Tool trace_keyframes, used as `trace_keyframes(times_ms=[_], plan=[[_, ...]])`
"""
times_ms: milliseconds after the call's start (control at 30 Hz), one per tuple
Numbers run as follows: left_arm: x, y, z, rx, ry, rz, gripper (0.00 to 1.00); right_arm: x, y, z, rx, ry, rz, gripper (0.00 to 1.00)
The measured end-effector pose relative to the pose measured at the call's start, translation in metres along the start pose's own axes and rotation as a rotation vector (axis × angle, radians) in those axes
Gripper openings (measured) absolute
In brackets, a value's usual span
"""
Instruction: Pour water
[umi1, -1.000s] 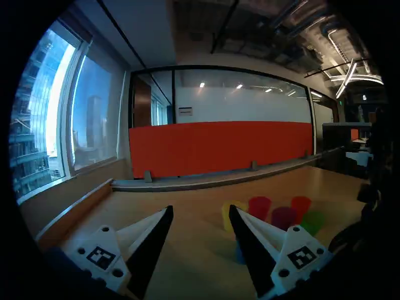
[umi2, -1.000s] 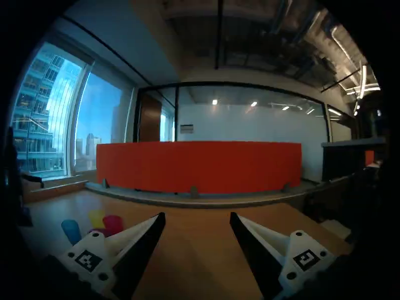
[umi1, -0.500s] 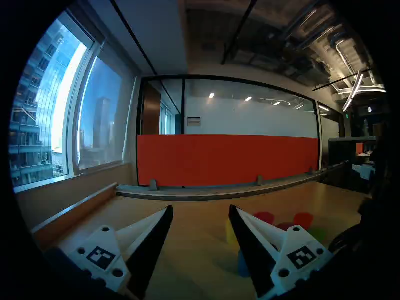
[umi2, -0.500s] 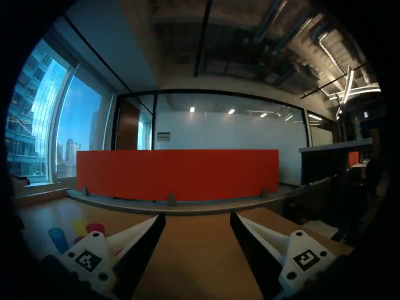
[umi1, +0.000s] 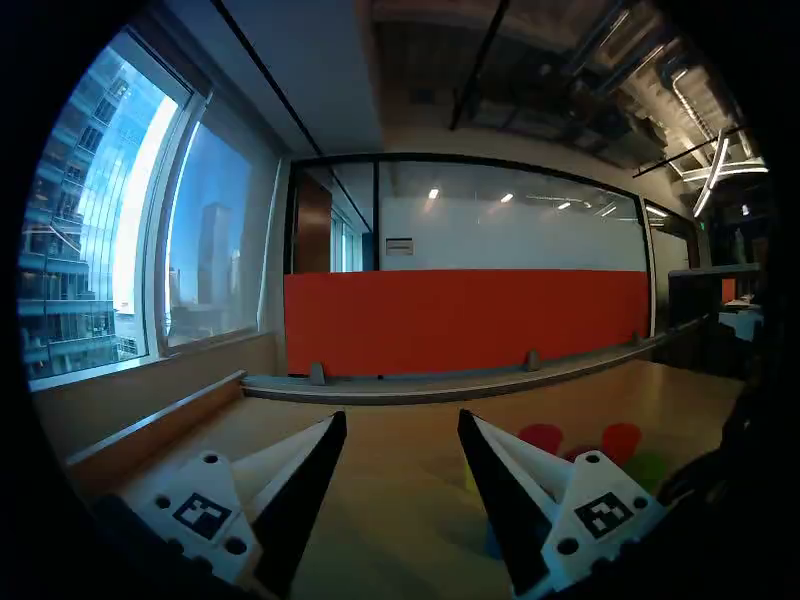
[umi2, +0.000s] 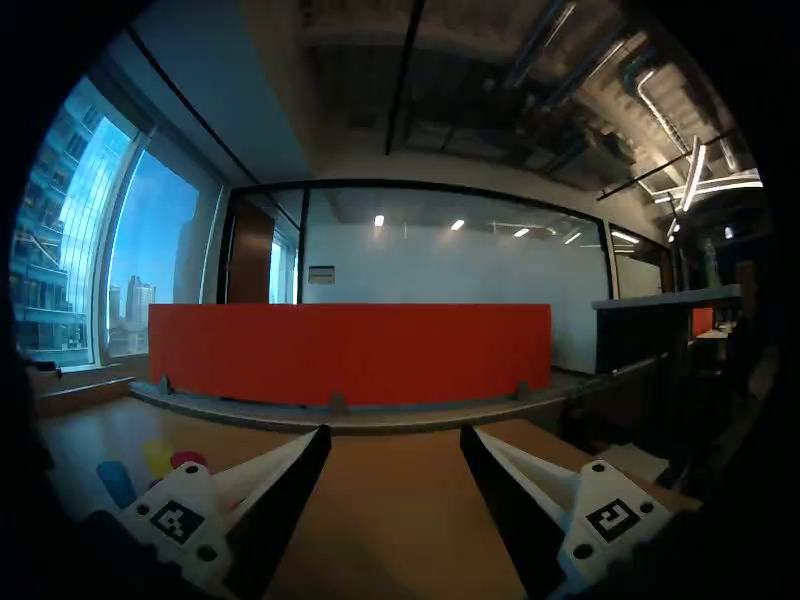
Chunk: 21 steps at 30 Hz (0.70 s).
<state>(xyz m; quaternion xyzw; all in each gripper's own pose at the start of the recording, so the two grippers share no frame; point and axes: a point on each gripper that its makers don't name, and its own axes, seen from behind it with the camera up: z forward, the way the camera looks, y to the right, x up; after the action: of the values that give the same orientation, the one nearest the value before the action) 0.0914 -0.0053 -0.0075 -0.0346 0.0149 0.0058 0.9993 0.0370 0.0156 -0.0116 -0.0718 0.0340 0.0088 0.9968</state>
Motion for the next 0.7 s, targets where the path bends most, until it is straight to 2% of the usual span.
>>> trace_keyframes(times_ms=[300,467,700], plan=[[-0.013,-0.008,-0.002,0.062,0.028,0.019,0.82,-0.004,0.000,-0.002,-0.009,-0.021,-0.010,1.00],[-0.026,-0.012,-0.003,0.086,0.032,0.013,0.82,-0.003,-0.006,-0.004,-0.004,-0.023,-0.006,1.00],[-0.041,-0.013,-0.005,0.101,0.025,-0.005,0.82,0.001,-0.013,-0.004,0.003,-0.022,0.001,1.00]])
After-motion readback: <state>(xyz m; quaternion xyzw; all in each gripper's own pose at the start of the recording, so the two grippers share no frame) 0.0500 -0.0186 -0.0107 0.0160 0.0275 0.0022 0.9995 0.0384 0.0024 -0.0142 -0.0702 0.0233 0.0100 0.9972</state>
